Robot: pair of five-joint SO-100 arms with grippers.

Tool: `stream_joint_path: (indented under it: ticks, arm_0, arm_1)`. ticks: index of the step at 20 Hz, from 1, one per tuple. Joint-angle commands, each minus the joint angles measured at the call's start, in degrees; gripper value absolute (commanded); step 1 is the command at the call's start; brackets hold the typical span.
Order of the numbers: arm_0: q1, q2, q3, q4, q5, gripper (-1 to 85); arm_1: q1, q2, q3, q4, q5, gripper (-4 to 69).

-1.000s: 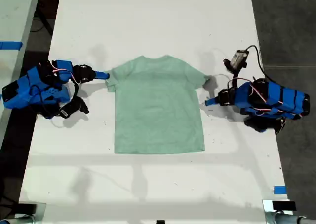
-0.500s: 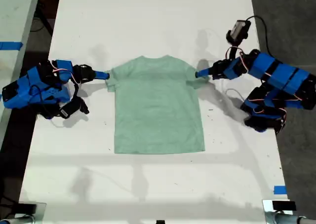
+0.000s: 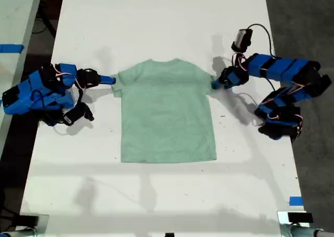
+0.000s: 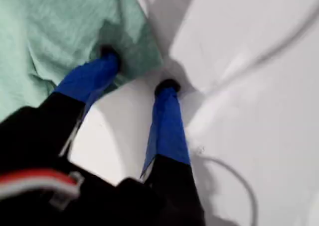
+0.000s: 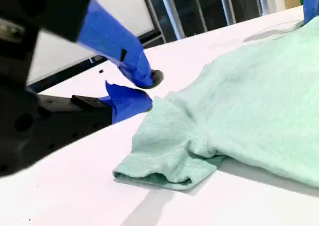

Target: Fold t shirt

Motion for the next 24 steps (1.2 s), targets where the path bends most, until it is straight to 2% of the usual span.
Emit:
stream_joint_path:
  ticks: [1, 3, 7, 10, 12, 16, 20, 22, 23, 24]
  arm_0:
    - [0.53, -0.09, 2.11, 0.26, 0.26, 3.2]
    - [0.53, -0.09, 2.11, 0.26, 0.26, 3.2]
    - [0.62, -0.09, 2.11, 0.26, 0.26, 3.2]
    - [0.62, -0.09, 2.11, 0.26, 0.26, 3.2]
    - [0.7, -0.09, 2.11, 0.26, 0.26, 3.2]
    - [0.7, -0.09, 2.11, 0.26, 0.26, 3.2]
    - [0.7, -0.09, 2.11, 0.26, 0.26, 3.2]
    - [0.7, -0.09, 2.11, 0.26, 0.26, 3.2]
    - [0.7, -0.09, 2.11, 0.26, 0.26, 3.2]
    - [0.7, -0.09, 2.11, 0.26, 0.26, 3.2]
  arm_1:
    - [-0.44, -3.87, -3.96, -2.99, -0.18, 1.2]
    - [0.44, -3.25, -5.36, -1.58, -1.23, 1.1]
    - [2.37, 7.56, -12.66, 8.35, -3.34, 0.8]
    - [-6.33, 10.28, -23.47, 12.57, -6.06, 0.8]
    - [-14.85, 8.88, -27.33, 10.9, -6.15, 0.8]
    - [-28.83, 1.14, -27.51, 0.88, -2.72, 0.8]
    - [-37.88, -15.03, -32.78, -8.0, 0.44, 0.8]
    - [-40.87, -25.22, -40.96, -7.73, -0.09, 0.4]
    - [-41.75, -29.79, -46.93, -4.57, -1.23, 7.3]
    - [-42.28, -33.05, -53.17, 0.0, -2.46, 25.2]
